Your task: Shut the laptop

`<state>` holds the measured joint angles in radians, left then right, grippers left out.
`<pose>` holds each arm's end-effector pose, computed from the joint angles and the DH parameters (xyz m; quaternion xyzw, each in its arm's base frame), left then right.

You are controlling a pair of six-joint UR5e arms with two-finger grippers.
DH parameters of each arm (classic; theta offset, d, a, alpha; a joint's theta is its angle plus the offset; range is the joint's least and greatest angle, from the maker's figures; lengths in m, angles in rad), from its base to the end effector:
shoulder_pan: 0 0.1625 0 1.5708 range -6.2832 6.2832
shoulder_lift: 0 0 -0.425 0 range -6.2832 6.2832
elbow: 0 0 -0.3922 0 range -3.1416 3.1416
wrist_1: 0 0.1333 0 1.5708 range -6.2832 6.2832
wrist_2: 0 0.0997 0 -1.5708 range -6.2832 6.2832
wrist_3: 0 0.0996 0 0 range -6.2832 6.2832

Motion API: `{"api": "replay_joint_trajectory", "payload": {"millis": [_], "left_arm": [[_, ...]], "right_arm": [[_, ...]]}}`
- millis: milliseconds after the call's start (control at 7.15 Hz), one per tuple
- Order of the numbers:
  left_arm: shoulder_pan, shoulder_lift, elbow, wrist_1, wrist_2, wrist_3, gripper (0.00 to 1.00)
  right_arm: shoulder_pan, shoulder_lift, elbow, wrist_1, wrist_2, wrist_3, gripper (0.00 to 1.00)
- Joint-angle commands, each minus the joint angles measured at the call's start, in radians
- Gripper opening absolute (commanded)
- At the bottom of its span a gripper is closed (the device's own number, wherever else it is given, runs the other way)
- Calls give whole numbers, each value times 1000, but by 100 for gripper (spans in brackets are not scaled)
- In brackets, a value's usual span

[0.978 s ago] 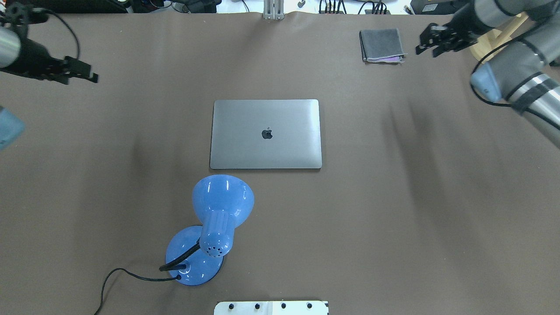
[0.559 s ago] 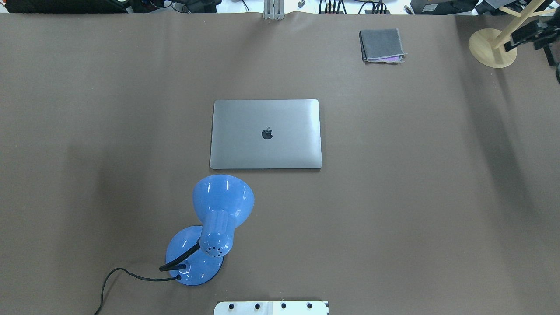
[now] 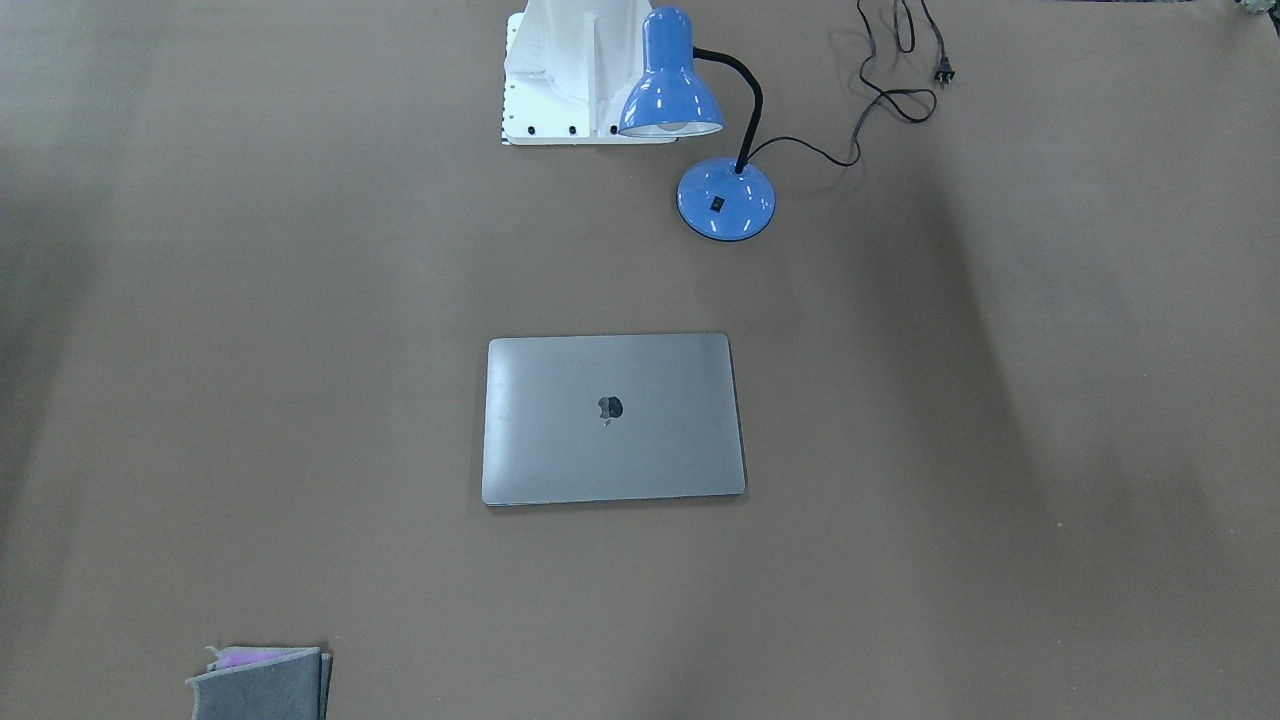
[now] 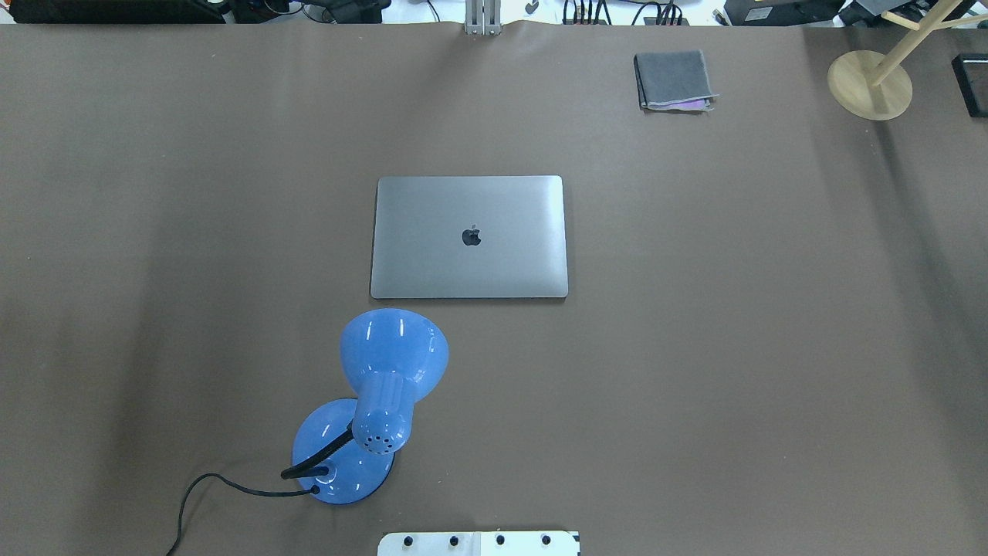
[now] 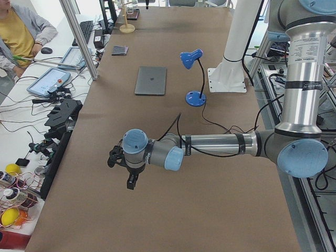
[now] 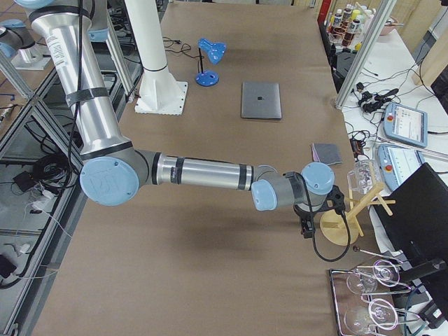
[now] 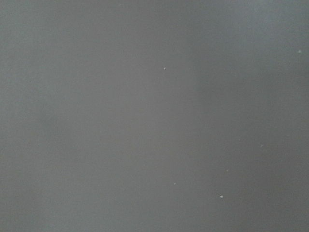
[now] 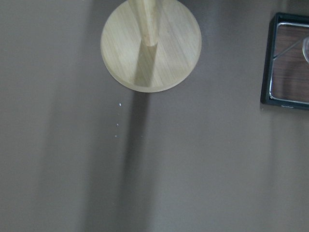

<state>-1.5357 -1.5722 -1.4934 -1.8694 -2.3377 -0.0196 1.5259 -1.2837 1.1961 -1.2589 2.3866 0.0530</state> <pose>-0.0464 -0.5067 0.6652 0.0928 0.3745 0.0487 0.9213 0.0327 -0.6255 0.6488 0.0833 -0.3987 -0.0407 0.9124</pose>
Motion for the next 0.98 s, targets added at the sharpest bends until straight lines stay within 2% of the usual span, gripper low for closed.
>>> {"api": "replay_joint_trajectory", "payload": {"millis": [0,280,559,839], "left_arm": [[-20,12,7,75,40,3,98],[-27,8,13,76,47,0,98],[-29,0,-11,163,38,-26,98],[-29,-3,-24,154,38,-23,98]], "right_arm": [[20,-45,5,-2,-4,-18,100],[26,-57,5,-4,-4,-103,100],[36,-77,20,-65,-6,-113,100],[50,-68,28,-66,-3,-108,100]]}}
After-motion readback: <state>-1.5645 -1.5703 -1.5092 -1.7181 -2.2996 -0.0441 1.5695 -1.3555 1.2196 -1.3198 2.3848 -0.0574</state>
